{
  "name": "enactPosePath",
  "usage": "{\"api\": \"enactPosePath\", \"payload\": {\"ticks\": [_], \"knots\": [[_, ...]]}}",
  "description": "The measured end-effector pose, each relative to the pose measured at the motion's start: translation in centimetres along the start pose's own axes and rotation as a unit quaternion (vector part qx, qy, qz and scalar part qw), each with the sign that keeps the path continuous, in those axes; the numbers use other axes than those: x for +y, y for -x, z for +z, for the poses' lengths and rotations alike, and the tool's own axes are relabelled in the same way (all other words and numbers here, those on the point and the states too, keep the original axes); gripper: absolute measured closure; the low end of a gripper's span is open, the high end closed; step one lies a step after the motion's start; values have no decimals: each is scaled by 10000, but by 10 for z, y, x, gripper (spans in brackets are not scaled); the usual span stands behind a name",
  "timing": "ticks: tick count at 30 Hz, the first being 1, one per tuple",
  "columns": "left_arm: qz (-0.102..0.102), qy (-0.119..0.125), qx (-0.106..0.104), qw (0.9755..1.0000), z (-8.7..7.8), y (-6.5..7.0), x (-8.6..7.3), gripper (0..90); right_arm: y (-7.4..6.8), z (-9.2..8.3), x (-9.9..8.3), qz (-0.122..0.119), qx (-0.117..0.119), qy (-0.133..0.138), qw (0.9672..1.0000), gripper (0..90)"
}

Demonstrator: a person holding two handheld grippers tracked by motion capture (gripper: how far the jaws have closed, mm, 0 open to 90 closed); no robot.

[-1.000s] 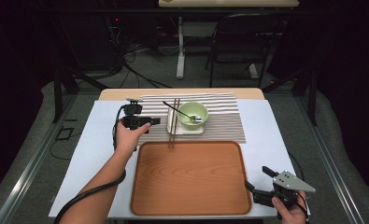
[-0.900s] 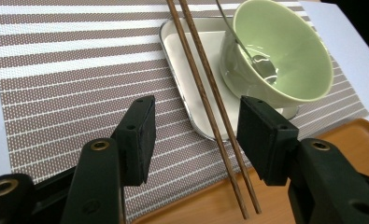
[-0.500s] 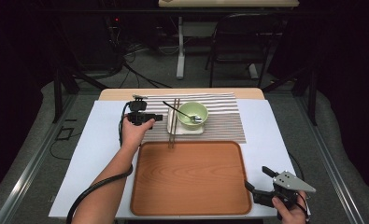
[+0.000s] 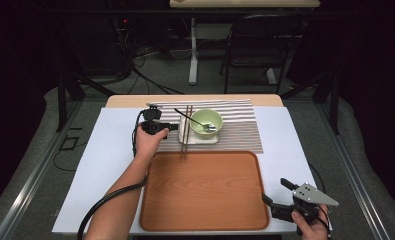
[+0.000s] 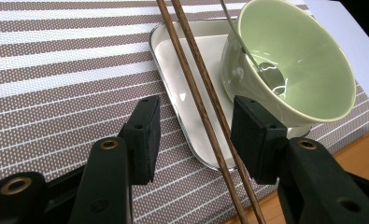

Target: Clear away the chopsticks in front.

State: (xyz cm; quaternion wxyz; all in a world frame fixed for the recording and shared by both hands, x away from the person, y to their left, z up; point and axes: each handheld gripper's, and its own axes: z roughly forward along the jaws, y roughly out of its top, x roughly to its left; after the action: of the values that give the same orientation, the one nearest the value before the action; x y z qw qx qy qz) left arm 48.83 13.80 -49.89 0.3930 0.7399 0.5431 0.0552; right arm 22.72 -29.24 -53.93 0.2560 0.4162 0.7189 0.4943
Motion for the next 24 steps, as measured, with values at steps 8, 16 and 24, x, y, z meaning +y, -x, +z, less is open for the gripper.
{"api": "enactPosePath", "payload": {"ticks": [8,16,24], "knots": [[-67,58,86,9999,5,2,1,516,0,0,0,17,-3,1,10000,147],[-186,84,-46,9998,13,5,3,534,1,0,0,17,-10,6,10000,147],[-2,-25,-10,10000,21,10,2,550,1,0,0,18,8,22,10000,147]]}}
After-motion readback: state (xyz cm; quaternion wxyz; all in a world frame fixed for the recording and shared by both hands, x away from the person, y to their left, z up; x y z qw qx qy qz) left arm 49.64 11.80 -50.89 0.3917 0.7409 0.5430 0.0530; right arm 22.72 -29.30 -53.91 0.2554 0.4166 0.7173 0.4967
